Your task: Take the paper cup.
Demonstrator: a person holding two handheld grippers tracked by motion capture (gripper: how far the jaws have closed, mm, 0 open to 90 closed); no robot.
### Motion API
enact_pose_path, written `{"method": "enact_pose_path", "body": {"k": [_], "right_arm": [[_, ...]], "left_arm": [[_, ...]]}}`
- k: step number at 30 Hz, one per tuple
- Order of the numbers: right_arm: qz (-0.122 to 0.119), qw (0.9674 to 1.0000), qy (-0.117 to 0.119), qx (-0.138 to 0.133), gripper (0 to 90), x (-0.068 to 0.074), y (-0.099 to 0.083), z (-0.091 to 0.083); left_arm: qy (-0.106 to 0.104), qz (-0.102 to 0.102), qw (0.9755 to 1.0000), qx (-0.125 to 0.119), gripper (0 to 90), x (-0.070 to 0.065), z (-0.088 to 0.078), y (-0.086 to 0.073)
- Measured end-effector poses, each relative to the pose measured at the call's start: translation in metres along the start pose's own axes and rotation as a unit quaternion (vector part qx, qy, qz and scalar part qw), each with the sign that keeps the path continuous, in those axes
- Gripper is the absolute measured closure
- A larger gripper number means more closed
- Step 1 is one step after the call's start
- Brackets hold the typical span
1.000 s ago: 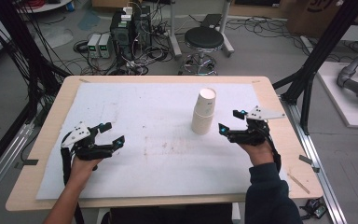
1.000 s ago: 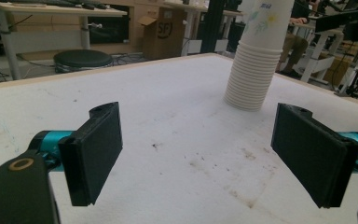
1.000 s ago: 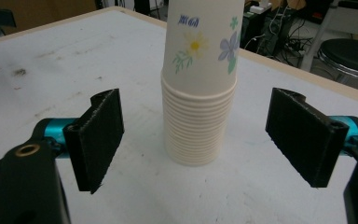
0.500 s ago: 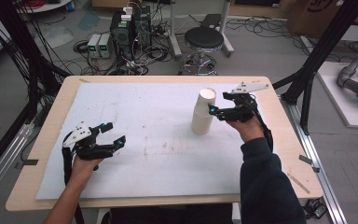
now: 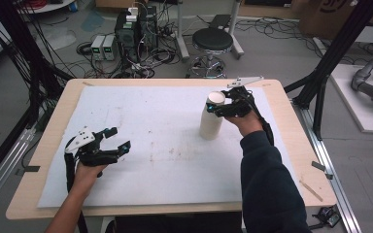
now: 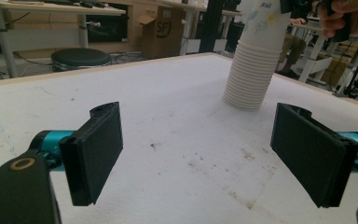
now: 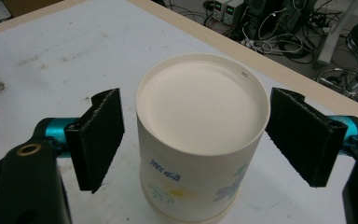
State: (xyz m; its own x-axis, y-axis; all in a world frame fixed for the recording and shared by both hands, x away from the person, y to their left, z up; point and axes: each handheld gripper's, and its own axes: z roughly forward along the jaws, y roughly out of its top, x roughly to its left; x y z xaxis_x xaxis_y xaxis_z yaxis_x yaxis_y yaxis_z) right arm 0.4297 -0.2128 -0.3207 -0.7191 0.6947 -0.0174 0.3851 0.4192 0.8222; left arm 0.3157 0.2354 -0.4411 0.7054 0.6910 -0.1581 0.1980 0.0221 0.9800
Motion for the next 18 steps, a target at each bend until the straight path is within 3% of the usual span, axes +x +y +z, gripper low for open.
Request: {"method": "enact_pose_path", "body": {"k": [4,5,18], "right_arm": [[-0.006,1.0,-0.001,0.003,27.5,-0.001,0.0,0.001],[-0.007,1.0,0.0,-0.002,32.7,-0.002,0.0,0.001],[-0.006,0.9995,0.0,-0.032,35.5,-0.001,0.014,-0.014]], "left_arm": [[0.001,-0.001,1.0,0.0,16.8,0.0,0.0,0.0],[0.001,-0.001,1.0,0.0,16.8,0.0,0.0,0.0],[-0.001,-0.001,1.0,-0.001,17.1,0.0,0.0,0.001]]}}
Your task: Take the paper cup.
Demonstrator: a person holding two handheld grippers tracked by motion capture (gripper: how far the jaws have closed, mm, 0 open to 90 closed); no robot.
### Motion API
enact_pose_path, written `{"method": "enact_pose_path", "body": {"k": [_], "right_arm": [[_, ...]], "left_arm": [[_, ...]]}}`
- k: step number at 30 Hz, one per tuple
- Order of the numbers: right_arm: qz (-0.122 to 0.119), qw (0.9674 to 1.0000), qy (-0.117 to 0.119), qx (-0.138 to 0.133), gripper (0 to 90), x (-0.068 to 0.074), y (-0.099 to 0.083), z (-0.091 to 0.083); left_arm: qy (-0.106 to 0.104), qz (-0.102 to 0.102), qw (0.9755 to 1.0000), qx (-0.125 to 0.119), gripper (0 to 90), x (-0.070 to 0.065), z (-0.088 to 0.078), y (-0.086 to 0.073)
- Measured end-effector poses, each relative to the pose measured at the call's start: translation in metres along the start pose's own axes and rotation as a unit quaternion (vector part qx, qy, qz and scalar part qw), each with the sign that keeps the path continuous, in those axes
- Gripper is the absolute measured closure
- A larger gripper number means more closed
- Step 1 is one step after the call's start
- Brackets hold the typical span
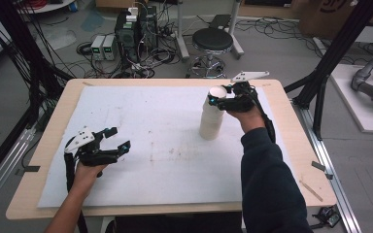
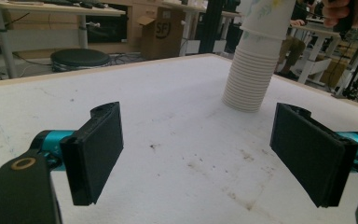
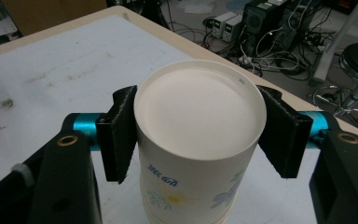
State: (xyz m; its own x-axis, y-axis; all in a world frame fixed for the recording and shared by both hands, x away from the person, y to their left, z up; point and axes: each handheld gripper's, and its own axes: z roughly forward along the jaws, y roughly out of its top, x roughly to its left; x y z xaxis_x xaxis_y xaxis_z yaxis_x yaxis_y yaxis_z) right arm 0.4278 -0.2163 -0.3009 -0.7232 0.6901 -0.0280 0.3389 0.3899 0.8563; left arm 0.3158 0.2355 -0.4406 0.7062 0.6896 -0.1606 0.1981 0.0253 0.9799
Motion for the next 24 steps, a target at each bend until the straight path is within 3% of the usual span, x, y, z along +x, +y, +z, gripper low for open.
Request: {"method": "enact_pose_path", "body": {"k": [3,13,20,24], "right_arm": [[0.008,0.9999,-0.004,-0.007,36.0,-0.001,0.007,-0.009],[-0.002,0.9994,0.0,-0.035,37.1,0.005,0.031,-0.037],[-0.007,0.9986,-0.001,-0.053,37.1,0.009,0.034,-0.06],[-0.02,0.9986,-0.014,-0.048,37.0,0.014,0.03,-0.074]], "left_arm": [[0.0,-0.002,1.0,-0.001,17.2,-0.001,0.0,0.0],[-0.002,-0.003,1.0,-0.004,17.4,-0.001,-0.001,0.001],[-0.013,-0.004,0.9999,-0.007,17.4,-0.002,0.0,0.002],[-0.022,-0.009,0.9997,-0.009,17.2,-0.003,0.0,0.002]]}}
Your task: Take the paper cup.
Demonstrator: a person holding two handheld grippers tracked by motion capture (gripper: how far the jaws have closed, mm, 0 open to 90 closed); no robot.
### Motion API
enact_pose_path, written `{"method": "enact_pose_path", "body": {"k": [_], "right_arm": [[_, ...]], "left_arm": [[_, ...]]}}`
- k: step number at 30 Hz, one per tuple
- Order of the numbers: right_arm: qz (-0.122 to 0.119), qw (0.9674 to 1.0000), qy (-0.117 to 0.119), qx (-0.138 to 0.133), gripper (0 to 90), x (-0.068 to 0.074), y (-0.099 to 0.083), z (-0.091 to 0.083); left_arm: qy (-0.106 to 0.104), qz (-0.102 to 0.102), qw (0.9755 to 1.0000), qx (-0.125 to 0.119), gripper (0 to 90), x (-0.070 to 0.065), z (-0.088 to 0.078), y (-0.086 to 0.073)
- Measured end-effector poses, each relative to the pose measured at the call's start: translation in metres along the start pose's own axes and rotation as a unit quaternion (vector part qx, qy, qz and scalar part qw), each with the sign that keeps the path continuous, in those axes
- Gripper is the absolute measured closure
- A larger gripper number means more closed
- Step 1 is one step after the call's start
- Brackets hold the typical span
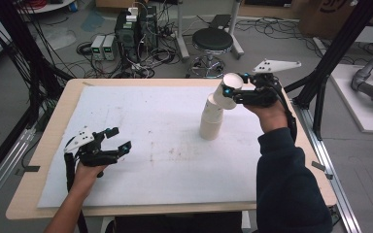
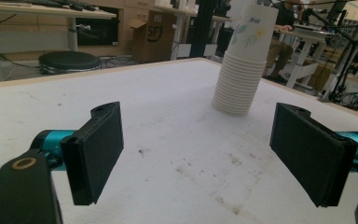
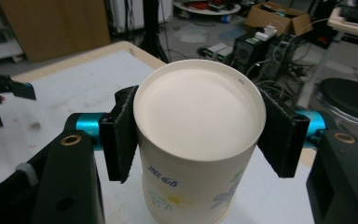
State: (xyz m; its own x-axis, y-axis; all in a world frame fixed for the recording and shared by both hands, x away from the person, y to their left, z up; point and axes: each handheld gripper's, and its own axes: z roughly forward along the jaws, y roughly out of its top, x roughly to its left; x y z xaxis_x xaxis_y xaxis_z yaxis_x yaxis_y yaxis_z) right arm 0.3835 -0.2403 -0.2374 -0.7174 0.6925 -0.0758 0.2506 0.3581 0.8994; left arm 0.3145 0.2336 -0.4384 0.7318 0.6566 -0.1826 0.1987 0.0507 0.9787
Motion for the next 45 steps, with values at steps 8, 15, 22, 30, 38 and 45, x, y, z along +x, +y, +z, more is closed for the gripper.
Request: {"method": "enact_pose_path", "body": {"k": [8,15,22,30,38,45], "right_arm": [[0.001,1.0,0.002,-0.005,37.0,0.007,-0.021,-0.025],[0.013,0.9994,0.032,-0.003,37.0,0.02,-0.059,-0.028],[0.021,0.9974,0.069,-0.01,37.0,0.037,-0.093,-0.015],[0.016,0.9943,0.106,-0.005,36.9,0.054,-0.116,0.011],[0.002,0.993,0.118,-0.002,36.7,0.063,-0.123,0.025],[0.006,0.993,0.118,-0.007,36.6,0.06,-0.124,0.024]], "left_arm": [[-0.009,-0.002,1.0,-0.001,16.3,-0.002,0.002,0.0],[-0.027,0.001,0.9996,0.002,16.2,-0.008,0.006,0.0],[-0.031,0.007,0.9995,0.006,16.2,-0.01,0.008,0.0],[-0.04,0.011,0.9991,0.006,16.2,-0.014,0.01,0.0],[-0.042,0.015,0.9989,0.013,16.2,-0.017,0.011,-0.001],[-0.046,0.024,0.9985,0.02,16.2,-0.02,0.014,0.0]]}}
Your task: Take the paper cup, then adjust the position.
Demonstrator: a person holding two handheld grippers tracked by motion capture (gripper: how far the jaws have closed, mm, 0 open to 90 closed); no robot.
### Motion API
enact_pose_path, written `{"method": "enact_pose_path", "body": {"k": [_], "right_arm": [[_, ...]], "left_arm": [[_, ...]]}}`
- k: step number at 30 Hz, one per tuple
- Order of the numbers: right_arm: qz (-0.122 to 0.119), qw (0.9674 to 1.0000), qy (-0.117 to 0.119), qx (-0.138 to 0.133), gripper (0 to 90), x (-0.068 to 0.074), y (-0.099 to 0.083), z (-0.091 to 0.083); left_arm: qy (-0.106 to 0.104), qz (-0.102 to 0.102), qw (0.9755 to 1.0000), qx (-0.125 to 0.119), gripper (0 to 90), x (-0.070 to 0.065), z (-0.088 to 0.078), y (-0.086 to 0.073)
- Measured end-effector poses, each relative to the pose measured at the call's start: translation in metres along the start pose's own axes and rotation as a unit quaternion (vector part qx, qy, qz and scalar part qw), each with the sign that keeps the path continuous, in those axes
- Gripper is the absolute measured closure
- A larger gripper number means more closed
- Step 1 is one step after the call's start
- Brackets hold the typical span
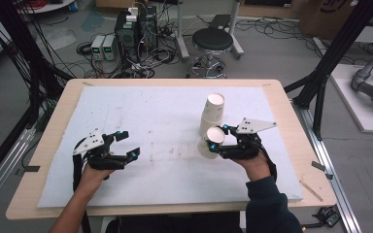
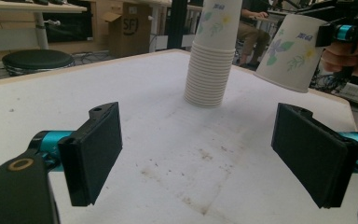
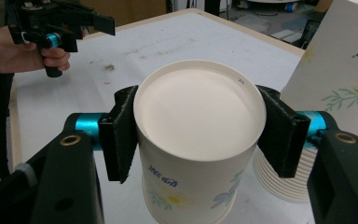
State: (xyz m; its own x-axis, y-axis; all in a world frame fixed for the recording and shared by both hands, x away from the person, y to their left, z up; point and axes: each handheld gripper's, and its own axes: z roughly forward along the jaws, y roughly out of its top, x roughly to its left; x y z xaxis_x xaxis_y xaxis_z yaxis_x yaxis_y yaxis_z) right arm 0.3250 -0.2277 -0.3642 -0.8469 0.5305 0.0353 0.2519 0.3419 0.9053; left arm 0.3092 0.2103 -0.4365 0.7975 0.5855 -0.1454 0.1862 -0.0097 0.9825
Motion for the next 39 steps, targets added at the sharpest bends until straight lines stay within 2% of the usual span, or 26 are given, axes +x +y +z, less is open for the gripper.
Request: {"method": "enact_pose_path", "body": {"k": [4,9,23,24,27,31,33,36,37,38,39], "right_arm": [[0.001,1.0,0.002,0.0,36.7,0.001,-0.001,-0.001],[-0.001,1.0,0.005,-0.001,36.7,0.003,0.0,0.001],[-0.008,0.9993,0.037,0.008,36.7,0.012,0.003,0.016],[-0.012,0.999,0.043,0.005,36.7,0.014,0.005,0.019],[-0.013,0.9984,0.054,0.006,36.6,0.017,0.007,0.023],[-0.023,0.997,0.073,0.014,36.6,0.023,0.011,0.033],[-0.025,0.9968,0.075,0.014,36.6,0.024,0.011,0.034],[-0.03,0.9963,0.079,0.011,36.6,0.028,0.012,0.037],[-0.03,0.9963,0.079,0.011,36.6,0.028,0.012,0.037],[-0.029,0.996,0.083,0.015,36.6,0.029,0.012,0.038],[-0.03,0.996,0.083,0.016,36.7,0.029,0.012,0.038]], "left_arm": [[-0.015,0.001,0.9999,-0.003,16.3,-0.002,0.002,0.0],[-0.021,0.007,0.9997,-0.004,16.2,-0.004,0.003,0.001],[-0.063,0.028,0.9974,0.019,16.3,-0.016,0.015,0.004],[-0.074,0.028,0.9966,0.022,16.3,-0.019,0.018,0.006],[-0.082,0.032,0.9958,0.026,16.3,-0.022,0.021,0.007],[-0.106,0.042,0.993,0.031,16.3,-0.03,0.032,0.011],[-0.111,0.044,0.9923,0.032,16.3,-0.031,0.034,0.011],[-0.127,0.049,0.9898,0.04,16.3,-0.036,0.044,0.011],[-0.127,0.049,0.9898,0.04,16.3,-0.036,0.044,0.011],[-0.137,0.054,0.9883,0.042,16.3,-0.039,0.049,0.011],[-0.137,0.054,0.9883,0.042,16.3,-0.039,0.049,0.011]]}}
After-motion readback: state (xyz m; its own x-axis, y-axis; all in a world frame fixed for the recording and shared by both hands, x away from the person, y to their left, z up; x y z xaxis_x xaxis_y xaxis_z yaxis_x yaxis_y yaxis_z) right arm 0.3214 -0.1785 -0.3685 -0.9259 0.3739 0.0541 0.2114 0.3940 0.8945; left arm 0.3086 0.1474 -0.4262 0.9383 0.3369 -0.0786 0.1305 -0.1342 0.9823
